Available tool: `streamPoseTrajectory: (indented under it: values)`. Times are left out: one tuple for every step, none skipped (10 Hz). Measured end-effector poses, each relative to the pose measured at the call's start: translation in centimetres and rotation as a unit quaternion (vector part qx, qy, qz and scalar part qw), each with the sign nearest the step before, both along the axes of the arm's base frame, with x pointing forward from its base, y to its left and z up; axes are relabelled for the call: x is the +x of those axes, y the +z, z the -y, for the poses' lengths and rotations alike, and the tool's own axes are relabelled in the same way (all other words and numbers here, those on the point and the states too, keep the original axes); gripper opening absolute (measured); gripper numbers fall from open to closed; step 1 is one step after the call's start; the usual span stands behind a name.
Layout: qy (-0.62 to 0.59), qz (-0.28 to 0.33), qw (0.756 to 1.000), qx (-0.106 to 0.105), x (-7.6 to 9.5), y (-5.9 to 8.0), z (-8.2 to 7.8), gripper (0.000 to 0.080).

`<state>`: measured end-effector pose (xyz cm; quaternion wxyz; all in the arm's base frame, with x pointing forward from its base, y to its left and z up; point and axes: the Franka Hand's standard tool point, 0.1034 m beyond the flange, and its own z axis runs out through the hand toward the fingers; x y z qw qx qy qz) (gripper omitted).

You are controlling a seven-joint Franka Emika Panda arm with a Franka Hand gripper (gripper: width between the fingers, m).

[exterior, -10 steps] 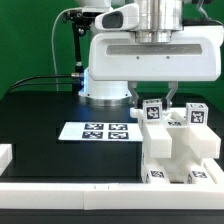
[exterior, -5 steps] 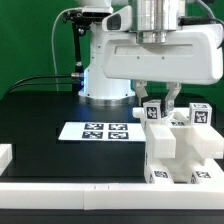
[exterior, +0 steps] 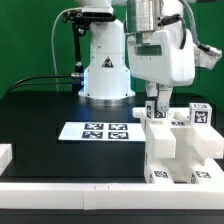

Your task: Assemble chair

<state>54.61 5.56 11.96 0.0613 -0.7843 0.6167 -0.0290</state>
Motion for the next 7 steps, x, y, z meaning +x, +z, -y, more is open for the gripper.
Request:
streamPoseTrajectory:
  values:
    - [0.078, -0.003, 0.997, -0.010, -0.17, -0.14, -0.10, 0.0440]
    - [0.177, -0.006, 0.984, -0.013, -0.06, 0.06, 0.05, 0.0440]
    - [0.249, -0.004, 0.968, -0.017, 0.07, 0.21, 0.30, 0.0590]
    - [0.295, -0.008, 0.955, -0.016, -0.23, 0.14, 0.00, 0.0637]
    - [0.322, -0.006, 0.947, -0.019, -0.21, 0.09, 0.07, 0.0646]
    - [0.360, -0.003, 0.933, -0.024, -0.21, 0.09, 0.13, 0.0646]
    - [0.412, -0.001, 0.911, -0.031, -0.21, 0.08, 0.21, 0.0649]
